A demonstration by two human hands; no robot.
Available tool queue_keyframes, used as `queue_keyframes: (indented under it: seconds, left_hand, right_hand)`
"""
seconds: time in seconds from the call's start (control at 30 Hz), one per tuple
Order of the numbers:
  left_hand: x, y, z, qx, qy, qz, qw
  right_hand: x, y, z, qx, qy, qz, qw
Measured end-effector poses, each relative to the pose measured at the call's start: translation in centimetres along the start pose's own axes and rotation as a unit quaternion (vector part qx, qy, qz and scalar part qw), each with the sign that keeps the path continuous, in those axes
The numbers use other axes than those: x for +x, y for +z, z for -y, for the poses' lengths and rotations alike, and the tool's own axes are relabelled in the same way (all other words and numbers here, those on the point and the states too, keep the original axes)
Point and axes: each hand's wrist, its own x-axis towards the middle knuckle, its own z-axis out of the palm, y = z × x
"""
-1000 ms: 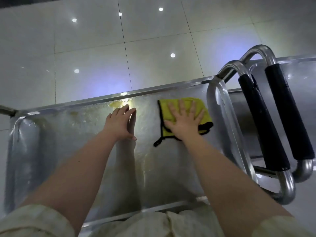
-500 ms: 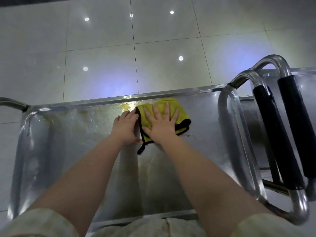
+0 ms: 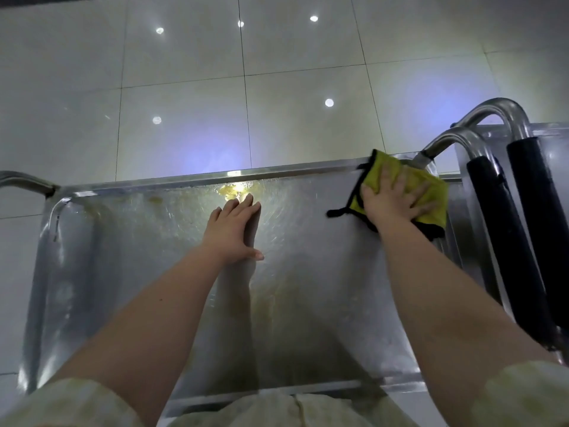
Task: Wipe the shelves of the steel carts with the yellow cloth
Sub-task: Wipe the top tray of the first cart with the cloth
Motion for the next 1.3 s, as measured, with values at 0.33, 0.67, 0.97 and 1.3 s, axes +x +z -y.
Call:
queue_keyframes:
  seconds: [0.33, 0.67, 0.97, 1.3]
  left_hand:
    - [0.0, 0.3, 0.0, 0.015, -0.001, 0.008, 1.000]
    - [-1.2, 0.1, -1.4, 0.057, 0.004, -0.024, 0.998]
    - [-7.5, 5.0, -2.6, 0.032, 0.030, -0.041, 0.998]
    - [-7.6, 6.0, -2.1, 0.057, 0.041, -0.055, 0.996]
  right_hand:
    - [-11.1, 7.3, 9.7, -0.141, -0.303, 0.012, 0.942]
    - [-19.3, 11.0, 0.1, -0.126, -0.311, 0.012, 0.942]
    - [-25.2, 13.3, -2.9, -0.116, -0.261, 0.031, 0.958]
    - [-32.2, 16.3, -7.5, -0.111, -0.232, 0.002, 0.966]
